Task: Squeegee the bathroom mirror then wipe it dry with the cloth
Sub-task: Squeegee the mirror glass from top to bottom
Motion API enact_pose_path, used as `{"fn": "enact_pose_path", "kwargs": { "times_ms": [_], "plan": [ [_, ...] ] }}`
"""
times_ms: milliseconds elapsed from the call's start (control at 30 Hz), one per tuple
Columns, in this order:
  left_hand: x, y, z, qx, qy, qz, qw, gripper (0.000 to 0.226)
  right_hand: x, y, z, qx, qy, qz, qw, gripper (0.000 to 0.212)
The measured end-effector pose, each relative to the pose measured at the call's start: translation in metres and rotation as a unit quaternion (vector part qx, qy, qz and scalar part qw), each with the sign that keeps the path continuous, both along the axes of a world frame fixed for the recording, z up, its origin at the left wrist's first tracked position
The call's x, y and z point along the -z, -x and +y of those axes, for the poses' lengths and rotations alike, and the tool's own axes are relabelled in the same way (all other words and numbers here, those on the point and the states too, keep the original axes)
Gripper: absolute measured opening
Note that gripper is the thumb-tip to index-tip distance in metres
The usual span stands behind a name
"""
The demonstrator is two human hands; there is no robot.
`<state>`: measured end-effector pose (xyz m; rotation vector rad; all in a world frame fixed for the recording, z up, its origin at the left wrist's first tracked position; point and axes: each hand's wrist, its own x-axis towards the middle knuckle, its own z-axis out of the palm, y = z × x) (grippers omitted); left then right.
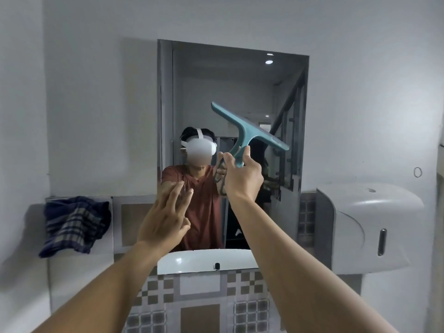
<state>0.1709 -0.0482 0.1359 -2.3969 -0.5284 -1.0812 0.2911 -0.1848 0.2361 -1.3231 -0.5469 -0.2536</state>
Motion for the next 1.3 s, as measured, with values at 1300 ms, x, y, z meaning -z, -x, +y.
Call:
{"fn": "enact_pose_path", "kwargs": {
  "times_ms": [1300],
  "plan": [
    [0.019,0.005,0.01,-0.001,-0.007,-0.031,1.0,0.109,0.005,-0.026,-0.041,0.138,0.304,-0.408,0.85,0.048]
  ]
}}
